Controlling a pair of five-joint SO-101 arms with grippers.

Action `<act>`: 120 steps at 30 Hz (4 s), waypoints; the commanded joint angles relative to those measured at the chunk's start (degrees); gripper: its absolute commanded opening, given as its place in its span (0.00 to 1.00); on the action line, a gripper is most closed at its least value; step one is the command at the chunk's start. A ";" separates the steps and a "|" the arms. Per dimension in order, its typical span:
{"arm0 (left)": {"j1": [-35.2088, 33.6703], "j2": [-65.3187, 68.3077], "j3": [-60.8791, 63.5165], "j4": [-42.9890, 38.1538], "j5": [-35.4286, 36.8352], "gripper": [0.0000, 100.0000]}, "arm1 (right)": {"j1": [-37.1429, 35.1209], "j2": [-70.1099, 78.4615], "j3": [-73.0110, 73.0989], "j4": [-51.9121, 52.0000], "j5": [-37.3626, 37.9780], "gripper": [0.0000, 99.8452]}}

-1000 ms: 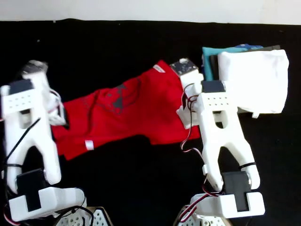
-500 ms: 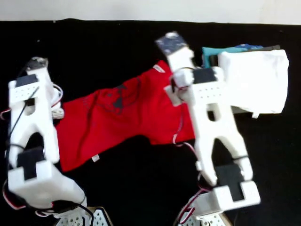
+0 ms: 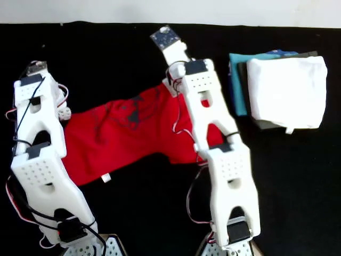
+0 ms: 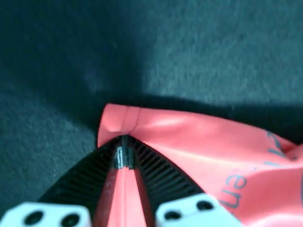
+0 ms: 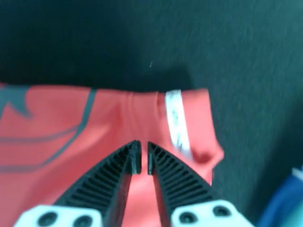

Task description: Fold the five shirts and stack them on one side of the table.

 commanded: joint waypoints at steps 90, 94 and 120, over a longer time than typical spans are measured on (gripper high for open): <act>-4.97 -18.15 28.53 -18.99 8.62 0.01 | -0.22 -51.12 82.51 0.92 3.69 0.03; -4.79 -22.64 25.80 -10.46 8.70 0.01 | 0.13 -59.56 77.05 3.21 3.52 0.03; 2.51 -35.30 54.81 -27.16 11.78 0.01 | -7.96 -48.13 69.05 3.47 1.41 0.03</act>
